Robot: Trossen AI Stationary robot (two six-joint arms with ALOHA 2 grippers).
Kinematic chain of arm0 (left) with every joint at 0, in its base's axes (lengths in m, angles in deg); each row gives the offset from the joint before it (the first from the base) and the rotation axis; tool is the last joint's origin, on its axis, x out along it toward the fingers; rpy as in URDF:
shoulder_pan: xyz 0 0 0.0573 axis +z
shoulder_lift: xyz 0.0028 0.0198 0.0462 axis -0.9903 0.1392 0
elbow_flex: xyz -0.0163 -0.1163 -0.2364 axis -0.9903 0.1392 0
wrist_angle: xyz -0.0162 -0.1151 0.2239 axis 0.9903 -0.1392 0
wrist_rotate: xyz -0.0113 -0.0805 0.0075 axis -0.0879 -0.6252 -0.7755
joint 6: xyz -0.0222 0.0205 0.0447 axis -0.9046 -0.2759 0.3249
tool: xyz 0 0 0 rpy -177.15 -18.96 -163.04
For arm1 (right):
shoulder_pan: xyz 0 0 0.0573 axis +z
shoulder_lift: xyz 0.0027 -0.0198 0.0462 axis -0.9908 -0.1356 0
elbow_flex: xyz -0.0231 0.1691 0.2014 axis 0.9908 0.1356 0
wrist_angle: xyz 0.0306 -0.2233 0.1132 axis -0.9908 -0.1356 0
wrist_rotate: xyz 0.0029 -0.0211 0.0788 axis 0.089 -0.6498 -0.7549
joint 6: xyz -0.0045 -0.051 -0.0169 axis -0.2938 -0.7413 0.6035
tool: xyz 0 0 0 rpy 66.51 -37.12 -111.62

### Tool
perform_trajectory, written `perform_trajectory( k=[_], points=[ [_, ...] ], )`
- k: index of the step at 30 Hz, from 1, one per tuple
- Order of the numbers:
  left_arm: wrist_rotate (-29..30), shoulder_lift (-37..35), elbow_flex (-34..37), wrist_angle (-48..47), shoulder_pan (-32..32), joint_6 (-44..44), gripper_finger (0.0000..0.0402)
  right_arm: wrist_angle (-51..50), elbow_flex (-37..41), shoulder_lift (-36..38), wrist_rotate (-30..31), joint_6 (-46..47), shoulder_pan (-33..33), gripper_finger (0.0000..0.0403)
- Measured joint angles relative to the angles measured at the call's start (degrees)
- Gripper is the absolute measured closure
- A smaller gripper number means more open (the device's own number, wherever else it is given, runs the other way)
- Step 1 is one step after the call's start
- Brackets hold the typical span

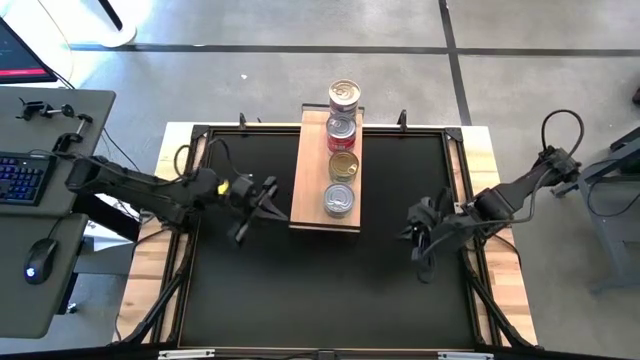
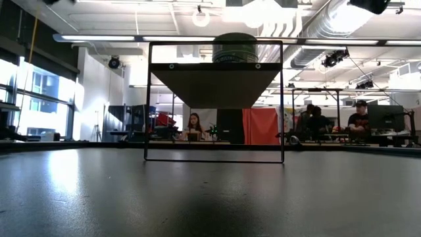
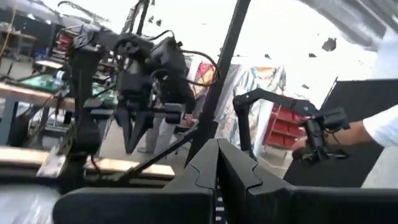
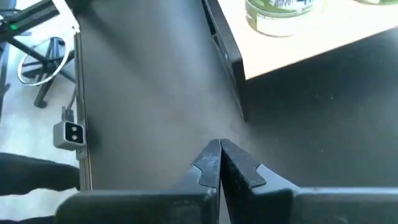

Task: Stack canned seafood by type on shelf
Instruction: Return to Home Position

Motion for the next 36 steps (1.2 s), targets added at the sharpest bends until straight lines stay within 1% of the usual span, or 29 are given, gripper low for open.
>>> perform_trajectory(
  k=[3,5,7,12,15,18,21,24,26,29,32,34,36],
  points=[
    [1.08,-6.12,7.1,1.82,0.88,-3.28,0.0401,0.41,0.03,-0.61,-0.43,-0.04,-1.75,0.0403],
    [3.19,-10.67,11.48,1.49,0.9,-5.23,0.0402,0.98,0.03,-0.99,-0.39,0.29,-3.2,0.0403],
    [6.6,-15.2,15.51,1.45,-0.33,-5.82,0.0402,1.88,0.06,-1.74,-0.37,1.5,-4.79,0.0403],
    [12.99,-24.79,24.08,1.72,-4.55,-6.11,0.0401,5.28,0.06,-3.18,-0.77,1.64,-8.71,0.0403],
    [14.5,-29.61,27.89,1.7,-5.82,-6.06,0.0402,6.96,0.06,-3.71,-1.58,0.11,-10.55,0.0403],
    [15.03,-33.3,31.33,1.7,-6.07,-5.54,0.0401,6.53,0.06,-3.72,-6.9,-1.52,-11.75,0.0403],
    [15.86,-36.56,34.47,1.96,-6.01,-4.67,0.0402,5.0,0.06,-3.72,-11.13,-0.43,-12.17,0.0403],
    [17.18,-38.97,35.14,-1.16,-5.88,-4.52,0.0402,3.87,0.23,-3.72,-12.46,0.03,-12.17,0.0403],
    [17.67,-39.7,35.16,-1.69,-5.88,-4.53,0.0402,5.12,1.79,-3.47,-13.07,1.12,-12.17,0.0403],
    [17.61,-40.27,35.14,-1.65,-5.88,-4.95,0.0402,10.64,6.93,-2.71,-16.55,2.27,-11.65,0.0403],
    [17.61,-40.24,35.14,-2.83,-5.88,-5.72,0.0402,22.03,14.85,-1.54,-20.93,2.21,-10.5,0.0403],
    [17.61,-40.2,35.14,-3.91,-5.88,-7.13,0.0402,30.42,19.82,-0.49,-22.68,-0.48,-10.39,0.0403],
    [17.61,-40.2,35.14,-4.74,-5.88,-7.49,0.0402,36.64,23.5,0.83,-22.07,-4.73,-11.56,0.0403]
  ],
)
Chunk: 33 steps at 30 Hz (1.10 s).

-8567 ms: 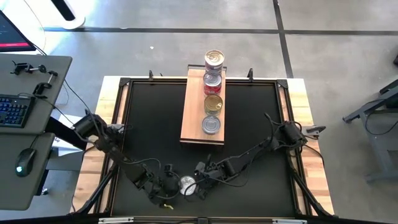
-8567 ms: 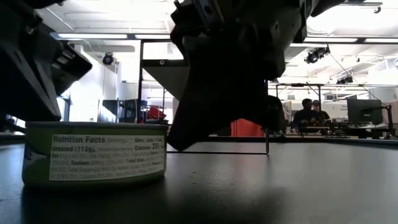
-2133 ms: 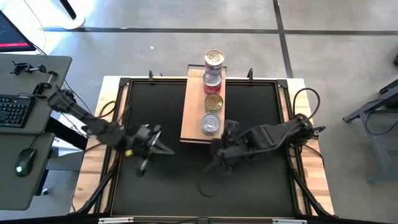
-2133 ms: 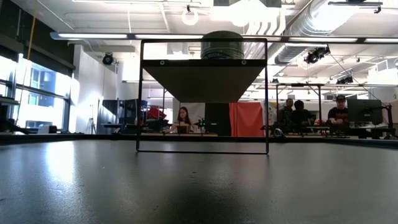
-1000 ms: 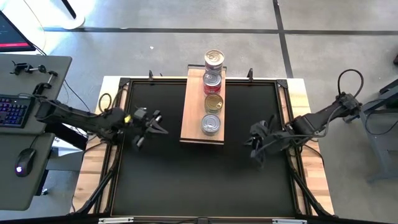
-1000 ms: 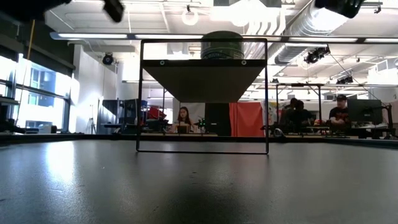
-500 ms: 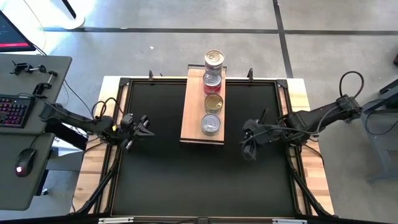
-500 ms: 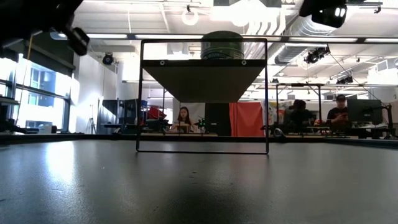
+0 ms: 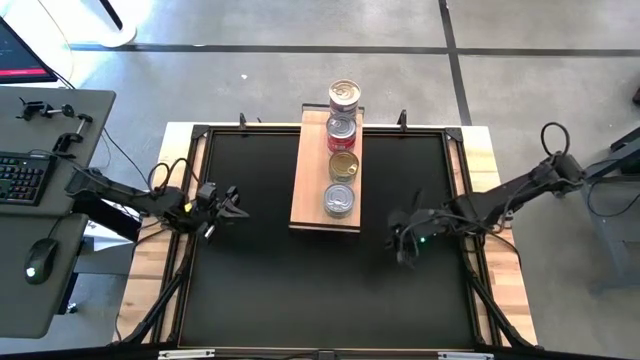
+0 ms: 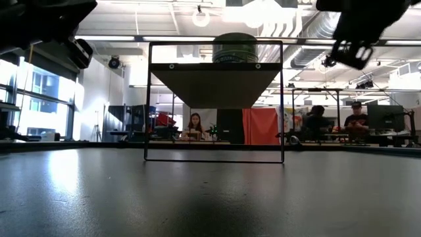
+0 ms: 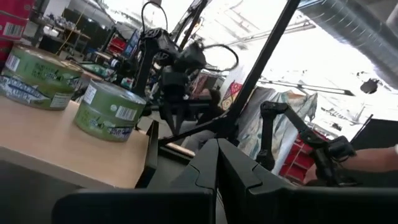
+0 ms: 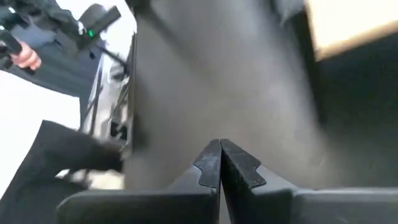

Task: Stack canned seafood by type on shelf
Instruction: Return to Home Position

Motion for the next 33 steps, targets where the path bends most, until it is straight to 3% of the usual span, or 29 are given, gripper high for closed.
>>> perform_trajectory(
  k=[5,9,17,28,33],
  points=[
    [-0.02,0.0,0.0,-0.47,0.0,-0.04,0.0402,7.43,7.15,5.68,1.98,-13.55,-5.03,0.0403],
    [-0.02,0.0,0.0,-0.49,0.0,-0.04,0.0402,10.8,13.99,13.47,0.11,-21.51,-8.55,0.0403],
    [-0.04,0.0,-0.02,-0.52,0.0,-0.06,0.0402,17.72,26.63,30.51,-1.25,-22.63,-10.51,0.0403],
    [-0.06,0.0,-0.02,-0.51,0.0,-0.06,0.0402,23.37,38.57,41.41,-2.59,-26.59,-10.51,0.0403],
    [-0.08,0.0,-0.02,-0.52,0.0,-0.08,0.0402,17.35,38.54,44.14,-3.16,-35.16,-11.85,0.0403]
  ],
)
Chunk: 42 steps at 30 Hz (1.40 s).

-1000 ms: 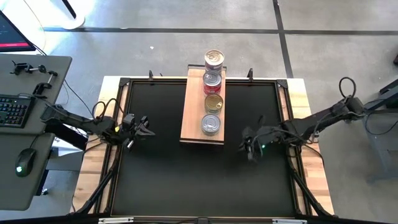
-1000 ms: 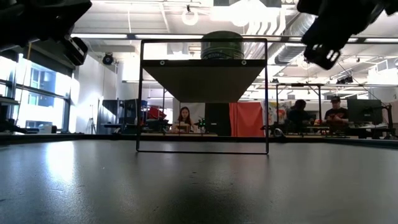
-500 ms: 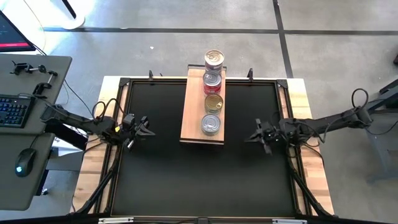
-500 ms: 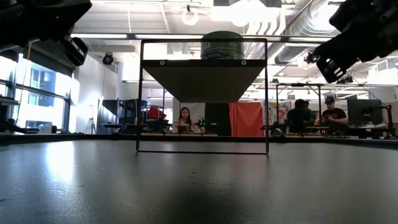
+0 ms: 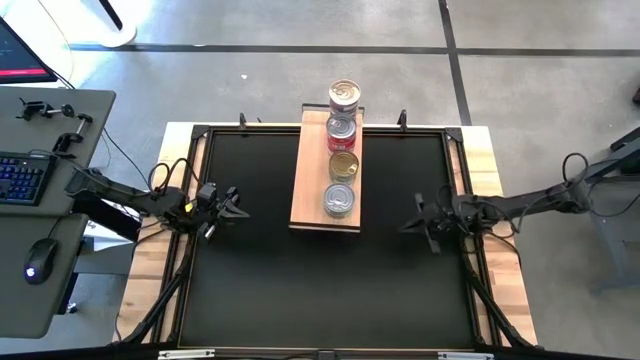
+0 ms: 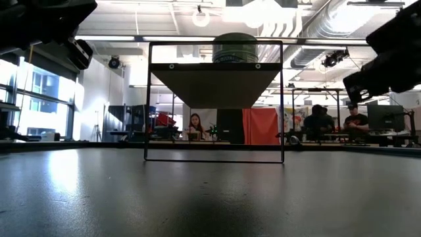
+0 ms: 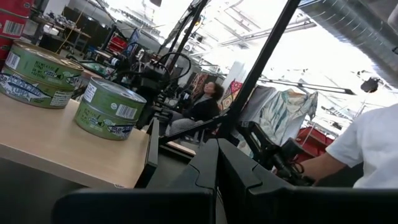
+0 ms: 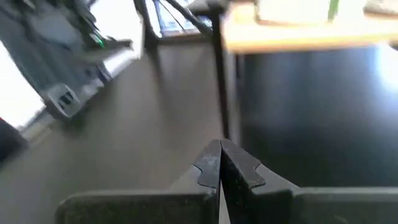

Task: Stack canned seafood by type on shelf
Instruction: Return to Home Position

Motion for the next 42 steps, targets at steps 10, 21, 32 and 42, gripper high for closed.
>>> perform_trajectory(
  k=[10,21,32,42],
  points=[
    [-0.01,0.0,-0.04,0.0,0.0,0.0,0.0402,-3.02,-0.07,0.21,3.53,0.12,-7.1,0.0403],
    [-0.01,0.0,-0.04,-0.02,0.0,0.0,0.0402,-2.98,-0.07,0.07,4.96,4.06,-7.93,0.0403],
    [-0.01,-1.5,-0.04,-1.3,0.0,0.0,0.0402,-3.0,-0.07,13.24,4.5,4.09,-6.31,0.0402],
    [-0.1,-14.96,-0.06,-8.96,1.95,0.02,0.0402,-0.16,-0.04,17.01,4.11,4.09,-6.79,0.0402]
  ],
)
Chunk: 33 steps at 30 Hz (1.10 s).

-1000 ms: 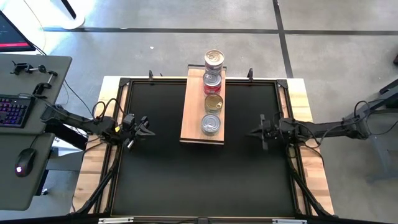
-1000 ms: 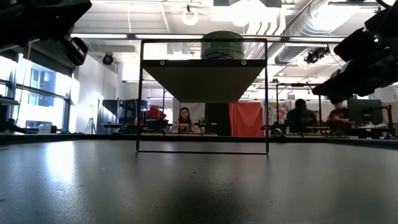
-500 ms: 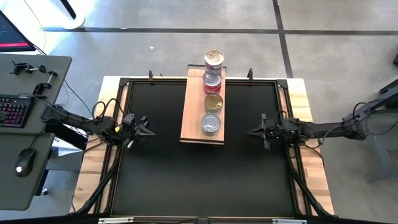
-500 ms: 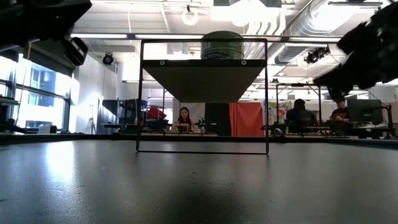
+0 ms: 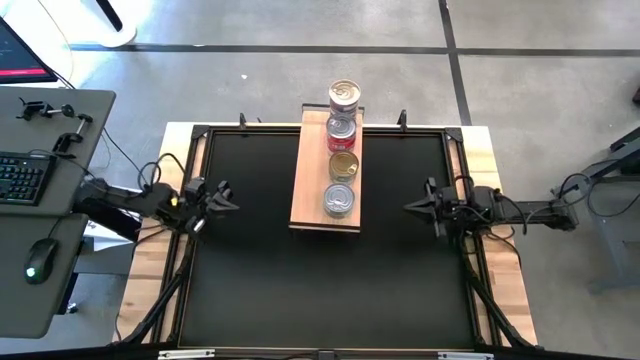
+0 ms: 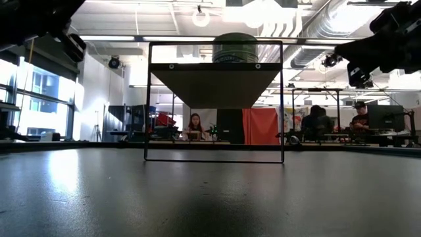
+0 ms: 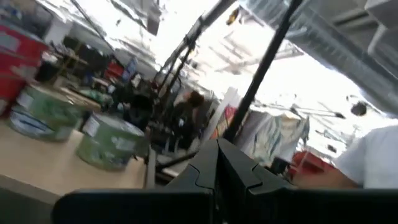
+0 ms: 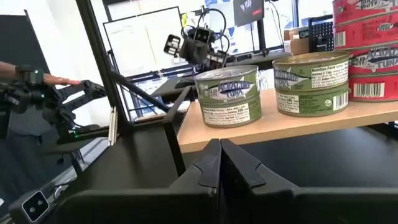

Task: Stack canned seafood by type on shelf
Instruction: Return to Home Position

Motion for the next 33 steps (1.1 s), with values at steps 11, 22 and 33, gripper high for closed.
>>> perform_trajectory(
  k=[11,22,33],
  points=[
    [0.66,-5.79,0.02,-1.47,5.62,-0.06,0.0401,-2.75,0.0,-0.69,-0.02,0.0,0.0,0.0402],
    [-0.57,-5.83,-0.02,-6.54,5.12,15.09,0.0401,-2.82,0.0,-0.77,-0.02,0.0,0.0,0.0402],
    [-2.21,-5.8,0.02,-19.59,8.54,26.03,0.0401,-2.86,0.0,-0.77,-0.02,0.0,0.0,0.0402]
  ],
)
